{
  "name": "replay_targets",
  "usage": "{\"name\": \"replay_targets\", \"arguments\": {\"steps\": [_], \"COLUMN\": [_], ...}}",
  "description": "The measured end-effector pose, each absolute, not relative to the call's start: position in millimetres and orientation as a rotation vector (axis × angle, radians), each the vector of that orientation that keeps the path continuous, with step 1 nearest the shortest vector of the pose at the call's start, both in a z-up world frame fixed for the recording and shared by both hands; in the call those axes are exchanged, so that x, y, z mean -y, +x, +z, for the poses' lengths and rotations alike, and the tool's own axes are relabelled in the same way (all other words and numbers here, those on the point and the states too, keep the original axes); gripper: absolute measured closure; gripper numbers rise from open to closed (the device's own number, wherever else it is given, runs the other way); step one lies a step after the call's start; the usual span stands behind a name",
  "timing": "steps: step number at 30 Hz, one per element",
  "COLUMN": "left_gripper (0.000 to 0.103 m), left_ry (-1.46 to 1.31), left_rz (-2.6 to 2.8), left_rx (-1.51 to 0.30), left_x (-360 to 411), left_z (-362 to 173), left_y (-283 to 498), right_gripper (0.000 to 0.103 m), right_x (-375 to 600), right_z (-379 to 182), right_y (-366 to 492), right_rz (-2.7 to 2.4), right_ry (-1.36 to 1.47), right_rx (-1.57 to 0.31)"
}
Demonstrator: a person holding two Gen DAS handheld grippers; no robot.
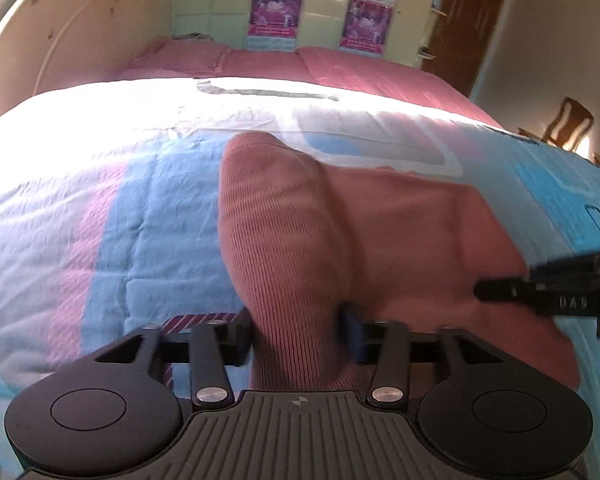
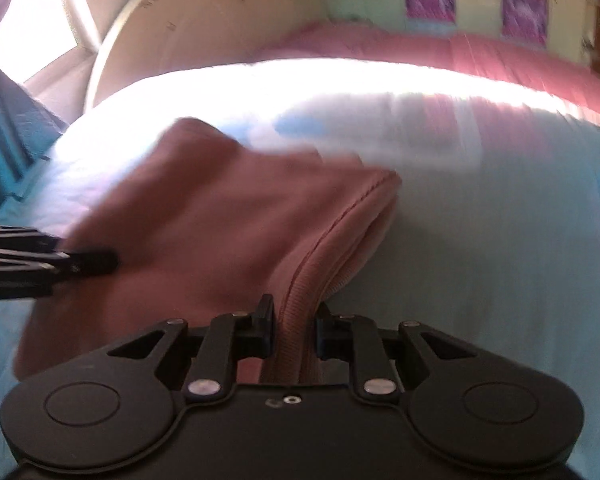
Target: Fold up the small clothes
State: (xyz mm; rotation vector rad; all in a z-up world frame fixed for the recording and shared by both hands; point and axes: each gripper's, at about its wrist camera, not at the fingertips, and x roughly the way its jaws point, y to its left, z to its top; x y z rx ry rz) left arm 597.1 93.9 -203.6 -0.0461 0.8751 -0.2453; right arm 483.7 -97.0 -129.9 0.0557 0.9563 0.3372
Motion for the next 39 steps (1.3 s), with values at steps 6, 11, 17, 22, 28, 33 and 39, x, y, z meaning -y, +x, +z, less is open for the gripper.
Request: {"name": "replay_targets", "arguments": {"steps": [6, 11, 17, 22, 28, 33, 39], "left_gripper": [0.018, 0.034, 0.058, 0.058, 0.058, 0.058, 0.062], "left_ry": [-0.037, -0.040, 0.043, 0.051, 0.026, 0.006, 0.027], "left_rz": [-0.206, -0.268, -0.346, -0.354, -0.367, -0.335, -0.272], "left_rx": [-0.856, -0.739, -0.812, -0.828, -0.770, -0.764, -0.810], "left_x": [-107, -117, -84, -75, -77, -86, -81], "left_z": [-211, -186, -211, -223, -201, -198, -211], "left_y": [597, 584, 619, 625, 593, 536, 492], "right_gripper": [0.078, 0.080, 0.094, 0.103, 0.085, 0.087, 0.089], "right_x": [102, 111, 87, 87, 78, 73, 68], "right_z": [-140, -115, -107, -135, -115, -101, -111], "right_y": [489, 482, 503, 518, 501, 447, 415], "right_rz": [0.291, 0.215, 0.283, 0.209, 0.222, 0.325, 0.320], "right_ry": [0.106, 0.068, -0.050, -0.138, -0.160, -0.197, -0.260], "right_rx": [-0.961, -0.870, -0.868, -0.935, -0.918, -0.900, -0.918]}}
